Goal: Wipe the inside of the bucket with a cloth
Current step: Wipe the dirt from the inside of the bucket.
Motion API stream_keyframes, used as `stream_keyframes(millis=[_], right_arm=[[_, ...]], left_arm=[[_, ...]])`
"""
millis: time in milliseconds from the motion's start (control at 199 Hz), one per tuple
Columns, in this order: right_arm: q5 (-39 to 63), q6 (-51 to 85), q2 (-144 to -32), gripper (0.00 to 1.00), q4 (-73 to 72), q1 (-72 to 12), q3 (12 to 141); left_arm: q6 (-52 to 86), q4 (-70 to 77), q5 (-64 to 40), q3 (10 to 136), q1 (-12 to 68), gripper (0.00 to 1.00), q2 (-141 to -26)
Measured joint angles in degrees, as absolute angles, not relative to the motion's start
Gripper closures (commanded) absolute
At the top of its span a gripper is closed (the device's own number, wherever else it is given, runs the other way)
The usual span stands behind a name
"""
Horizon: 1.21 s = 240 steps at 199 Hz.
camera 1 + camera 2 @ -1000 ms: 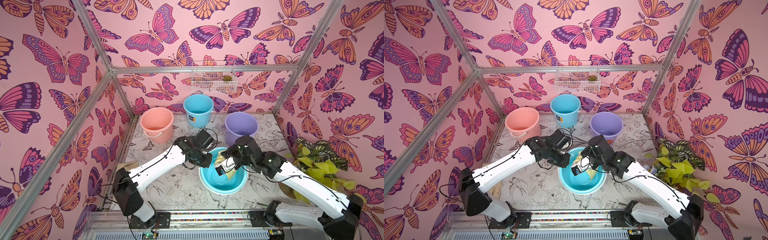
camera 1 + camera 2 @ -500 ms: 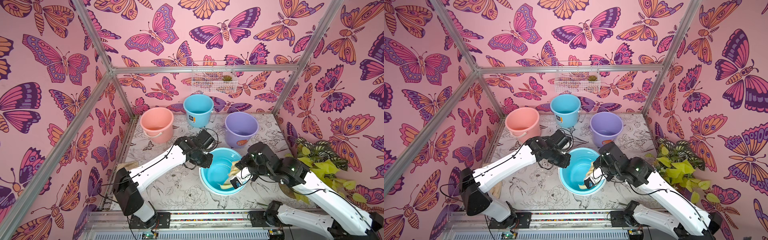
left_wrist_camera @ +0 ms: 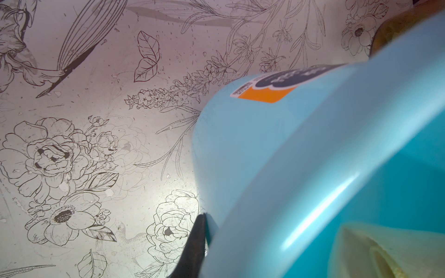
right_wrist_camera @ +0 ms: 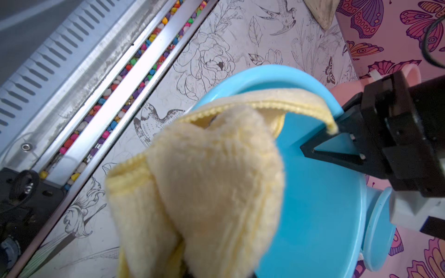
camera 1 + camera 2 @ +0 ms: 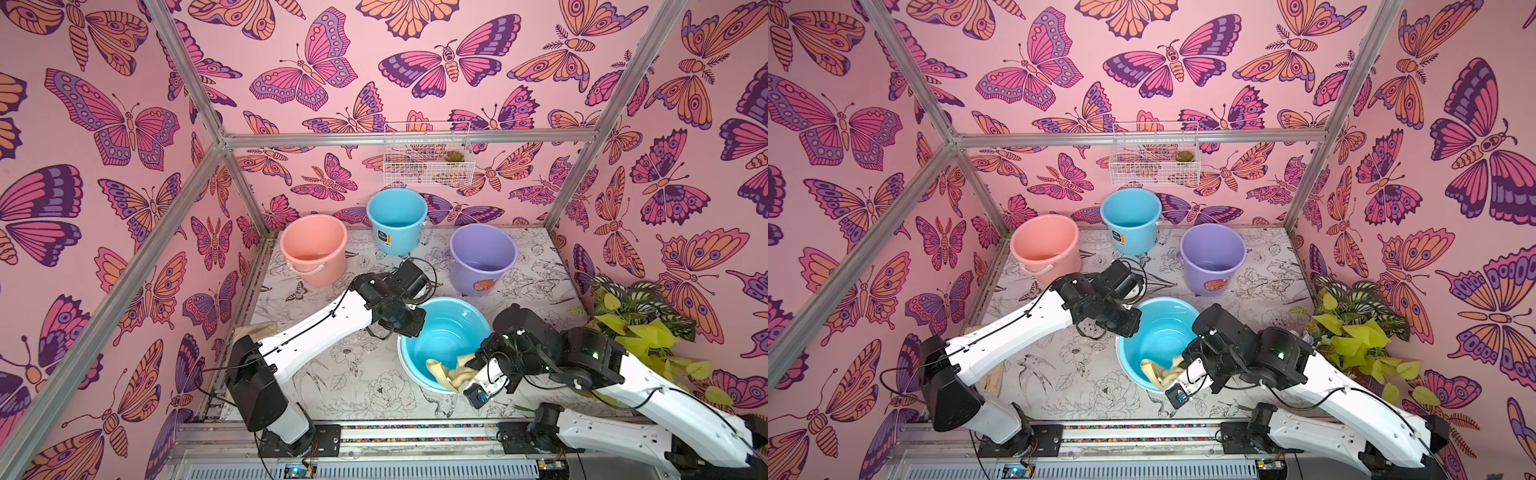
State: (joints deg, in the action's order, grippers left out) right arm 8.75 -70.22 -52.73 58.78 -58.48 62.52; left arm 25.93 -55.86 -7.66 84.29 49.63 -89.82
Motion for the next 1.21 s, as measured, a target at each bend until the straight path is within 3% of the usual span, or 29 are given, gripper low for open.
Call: stream_keyframes(millis=[507, 779, 1206], right_arm=[[10.02, -68.53, -67.44, 1.0, 40.4, -61.14, 61.89], [11.62, -75.59, -73.78, 1.0, 37.26, -53.47, 67.59], [12.71, -83.29, -73.76, 1.0, 37.95, -41.67, 71.22]], left_arm=[[25.93, -56.05, -7.49, 84.2, 49.63, 1.0, -89.82], [26.17, -55.75, -7.51, 83.48, 49.6, 1.0, -89.73], [26.65, -55.33, -7.46, 83.37, 49.54, 1.0, -89.69]])
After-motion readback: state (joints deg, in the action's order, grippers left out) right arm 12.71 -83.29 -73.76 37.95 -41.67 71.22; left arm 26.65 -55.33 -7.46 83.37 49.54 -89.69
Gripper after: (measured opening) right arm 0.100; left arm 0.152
